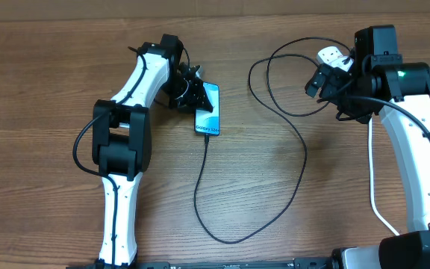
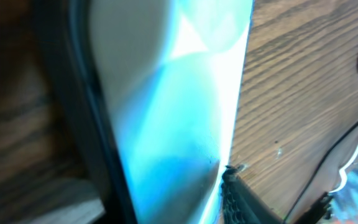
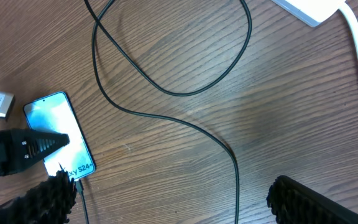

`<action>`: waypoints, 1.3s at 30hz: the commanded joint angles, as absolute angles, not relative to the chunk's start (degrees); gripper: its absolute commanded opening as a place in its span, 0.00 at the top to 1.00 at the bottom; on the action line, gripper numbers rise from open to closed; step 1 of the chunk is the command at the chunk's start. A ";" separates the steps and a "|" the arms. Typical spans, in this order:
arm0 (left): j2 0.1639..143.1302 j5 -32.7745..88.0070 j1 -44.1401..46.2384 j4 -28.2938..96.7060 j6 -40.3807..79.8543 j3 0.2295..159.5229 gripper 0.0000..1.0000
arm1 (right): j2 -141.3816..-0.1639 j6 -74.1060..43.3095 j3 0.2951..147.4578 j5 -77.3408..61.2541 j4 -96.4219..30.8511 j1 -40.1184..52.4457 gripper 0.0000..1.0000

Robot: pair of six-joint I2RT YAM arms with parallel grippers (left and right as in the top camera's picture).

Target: Plug charger to phone and switch on socket

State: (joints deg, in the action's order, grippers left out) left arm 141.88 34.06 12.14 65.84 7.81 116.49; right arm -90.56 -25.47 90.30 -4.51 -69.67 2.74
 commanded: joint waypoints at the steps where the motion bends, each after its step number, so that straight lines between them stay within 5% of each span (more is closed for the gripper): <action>1: 142.12 28.16 12.43 66.41 7.99 116.18 0.60 | -90.70 -25.23 89.89 -4.73 -69.56 2.50 0.00; 24: 139.61 8.75 11.46 73.67 12.49 119.96 0.29 | -90.70 -25.28 89.91 -4.05 -69.69 2.48 0.00; 32: 124.07 8.34 8.88 75.61 14.85 128.29 0.23 | -91.55 -25.19 92.49 -2.17 -69.67 1.15 0.00; 35: 114.91 6.87 8.01 74.43 15.38 128.64 0.13 | -95.09 -24.12 97.08 -2.42 -73.65 -2.13 0.00; 36: 112.46 5.63 7.84 74.26 15.77 128.64 0.00 | -96.84 -23.00 99.09 -2.72 -75.29 -3.36 0.00; 39: 104.99 0.16 7.73 74.28 18.09 128.64 0.00 | -103.83 -19.51 107.63 -2.87 -82.43 -6.52 0.00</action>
State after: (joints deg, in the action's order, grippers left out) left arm 113.65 6.00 7.60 73.73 15.11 127.00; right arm -98.24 -23.42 100.60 -3.53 -79.46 -3.57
